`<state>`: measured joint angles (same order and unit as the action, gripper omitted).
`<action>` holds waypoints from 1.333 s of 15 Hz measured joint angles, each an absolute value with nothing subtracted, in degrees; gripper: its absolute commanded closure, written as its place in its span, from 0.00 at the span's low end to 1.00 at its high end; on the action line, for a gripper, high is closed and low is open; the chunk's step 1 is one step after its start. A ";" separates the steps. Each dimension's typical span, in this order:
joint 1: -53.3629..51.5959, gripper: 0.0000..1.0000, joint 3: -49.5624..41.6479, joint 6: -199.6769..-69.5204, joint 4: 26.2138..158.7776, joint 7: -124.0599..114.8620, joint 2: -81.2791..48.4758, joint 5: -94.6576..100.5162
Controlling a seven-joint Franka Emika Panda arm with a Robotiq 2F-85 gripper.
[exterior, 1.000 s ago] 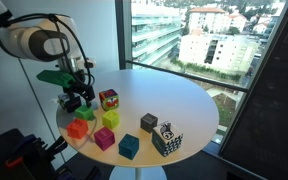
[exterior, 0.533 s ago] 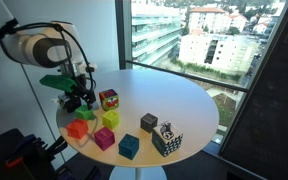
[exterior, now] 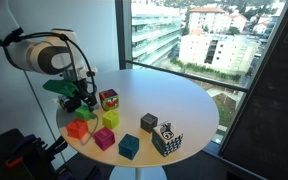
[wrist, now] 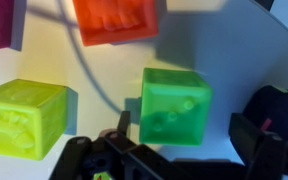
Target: Pick up the green block and put it on the lime green block
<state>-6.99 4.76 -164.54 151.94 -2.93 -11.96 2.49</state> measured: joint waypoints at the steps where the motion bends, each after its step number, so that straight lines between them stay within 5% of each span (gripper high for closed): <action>1: -7.37 0.34 4.21 -164.82 151.70 -3.48 -12.53 3.15; 6: -8.80 0.69 1.85 -163.92 150.48 -5.56 -13.66 4.87; 20: -5.44 0.69 1.09 -146.90 145.45 -5.58 -5.74 4.84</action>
<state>-5.44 1.09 -146.90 145.45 -5.58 -5.74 4.84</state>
